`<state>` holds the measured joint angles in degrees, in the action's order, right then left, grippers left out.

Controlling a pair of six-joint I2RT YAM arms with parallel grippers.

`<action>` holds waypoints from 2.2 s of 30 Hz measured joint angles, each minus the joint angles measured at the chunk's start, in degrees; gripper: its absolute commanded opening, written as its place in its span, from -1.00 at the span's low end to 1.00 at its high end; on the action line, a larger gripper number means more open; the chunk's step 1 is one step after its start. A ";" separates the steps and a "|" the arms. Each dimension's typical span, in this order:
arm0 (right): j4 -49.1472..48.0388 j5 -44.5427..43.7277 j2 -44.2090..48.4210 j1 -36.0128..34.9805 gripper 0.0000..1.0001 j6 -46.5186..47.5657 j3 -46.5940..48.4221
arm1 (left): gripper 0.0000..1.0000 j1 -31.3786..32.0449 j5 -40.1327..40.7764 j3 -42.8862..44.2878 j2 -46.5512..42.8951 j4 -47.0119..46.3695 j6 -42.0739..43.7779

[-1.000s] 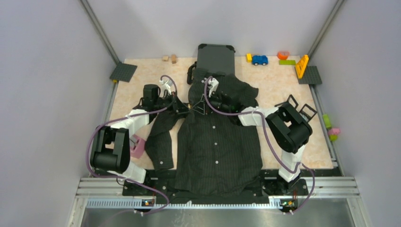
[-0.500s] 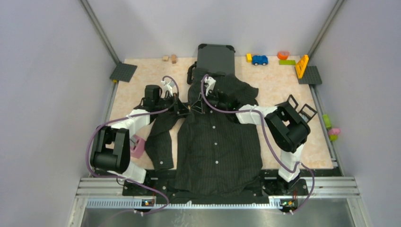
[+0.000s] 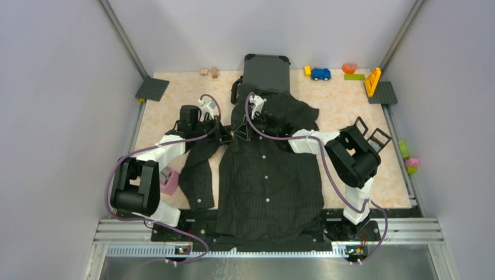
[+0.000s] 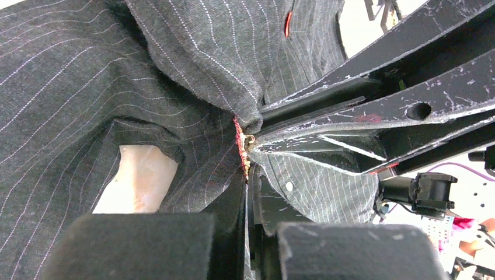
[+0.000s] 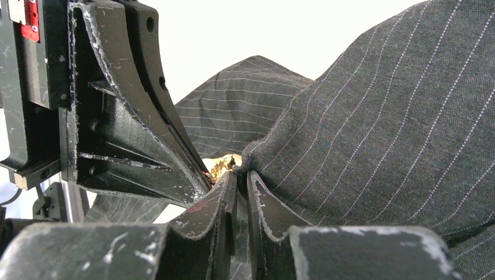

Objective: Pin the brooch onto the clothing

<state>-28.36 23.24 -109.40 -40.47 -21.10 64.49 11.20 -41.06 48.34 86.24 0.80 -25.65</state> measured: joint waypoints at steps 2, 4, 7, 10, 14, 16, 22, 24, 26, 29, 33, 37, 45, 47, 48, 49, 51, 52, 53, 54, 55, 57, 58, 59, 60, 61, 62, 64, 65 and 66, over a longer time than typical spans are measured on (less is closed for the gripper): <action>-0.24 -0.79 0.07 -0.22 -0.73 -0.17 -0.35 | -1.00 0.13 0.92 0.22 -0.13 0.94 0.09; -0.83 -1.44 0.28 -0.26 -0.73 -0.50 -1.11 | -1.00 0.35 1.64 0.26 -0.13 1.29 0.07; -1.18 -2.95 0.83 -0.24 -0.72 -0.61 -2.21 | -1.00 0.57 2.40 0.26 -0.13 2.54 -0.13; -1.25 -4.79 1.51 -0.22 -0.69 -0.61 -3.21 | -1.00 0.74 2.91 0.26 -0.15 3.52 -0.68; -1.64 -6.40 2.86 0.00 -0.66 -0.59 -4.61 | -1.00 0.85 3.37 0.26 -0.15 4.17 -1.46; -1.88 -6.99 3.65 0.15 -0.62 -0.61 -5.07 | -1.00 0.85 3.50 0.26 -0.15 4.20 -1.70; -2.29 -7.65 6.51 0.24 -0.50 -0.59 -6.05 | -0.69 0.85 5.07 0.26 -0.15 4.61 -2.32; -2.32 -7.82 7.32 0.24 -0.45 -0.55 -6.25 | -0.06 0.85 5.81 0.26 -0.26 5.09 -2.49; -2.19 -8.11 8.17 0.24 -0.38 -0.55 -6.78 | 0.49 0.87 6.71 0.33 -0.52 5.86 -2.43; -0.98 -8.74 10.10 0.24 -0.28 -0.52 -7.72 | 0.77 0.87 9.09 0.42 -1.90 7.80 -2.19; 4.35 -10.58 14.82 0.39 -0.15 -0.33 -8.22 | 0.82 0.87 14.16 0.63 -7.50 11.52 -1.40; 12.57 -13.33 20.96 1.57 -0.03 0.17 -8.13 | 0.83 0.85 18.80 3.63 -15.30 16.39 -0.22; 37.83 -22.18 32.02 8.72 0.09 1.62 -6.32 | 0.85 0.92 22.58 17.51 -21.27 25.09 7.67; 42.95 -24.57 34.36 10.97 0.09 1.81 -6.32 | 0.85 0.92 25.29 17.44 -22.23 25.46 9.29; 45.57 -25.51 35.56 12.68 0.09 1.84 -6.34 | 0.85 0.92 26.60 16.83 -22.69 25.44 9.86; 47.41 -26.36 36.52 14.47 0.09 1.81 -6.40 | 0.85 0.90 27.93 15.87 -23.15 25.51 10.60; 49.77 -27.85 38.18 18.34 0.10 1.55 -7.02 | 0.85 0.83 29.59 14.25 -23.74 26.03 11.65; 50.93 -28.89 39.08 21.03 0.10 1.40 -7.67 | 0.84 0.79 30.73 13.18 -24.09 26.36 12.33; 51.80 -30.08 39.71 23.63 0.10 1.36 -8.39 | 0.84 0.79 31.67 12.39 -24.37 26.80 12.74; 52.50 -31.12 40.00 25.79 0.10 1.33 -9.05 | 0.84 0.79 32.41 11.82 -24.59 27.23 13.18; 53.29 -32.28 40.04 28.41 0.10 1.36 -9.73 | 0.84 0.79 33.16 11.50 -24.68 27.61 13.49; 54.18 -33.94 39.47 33.00 0.09 1.44 -10.88 | 0.84 0.79 34.32 11.10 -24.74 27.78 13.92; 54.62 -34.60 38.97 34.71 0.09 1.51 -11.19 | 0.84 0.79 34.75 10.99 -24.76 27.80 14.08; 55.10 -35.43 38.05 36.87 0.08 1.57 -11.30 | 0.84 0.79 35.15 10.95 -24.76 27.85 14.25; 55.19 -36.17 36.89 38.45 0.08 1.64 -11.30 | 0.84 0.79 35.65 10.88 -24.76 27.87 14.38; 55.04 -36.79 35.82 39.78 0.08 1.66 -11.30 | 0.84 0.79 36.17 10.84 -24.76 27.93 14.60; 54.93 -37.38 34.67 41.07 0.08 1.77 -11.30 | 0.84 0.79 36.54 10.78 -24.76 27.98 14.84; 54.29 -38.38 32.79 43.21 0.08 1.92 -11.61 | 0.84 0.79 37.55 10.69 -24.76 28.00 15.15; 53.81 -38.95 32.00 44.48 0.08 1.99 -11.93 | 0.84 0.79 37.94 10.67 -24.76 28.02 15.32; 53.29 -39.43 31.47 45.42 0.07 2.03 -12.22 | 0.84 0.79 38.18 10.64 -24.76 28.00 15.39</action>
<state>24.93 -16.19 -77.93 4.95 -19.07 52.27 11.99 -2.87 58.98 61.47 28.80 -10.26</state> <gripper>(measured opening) 0.539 0.919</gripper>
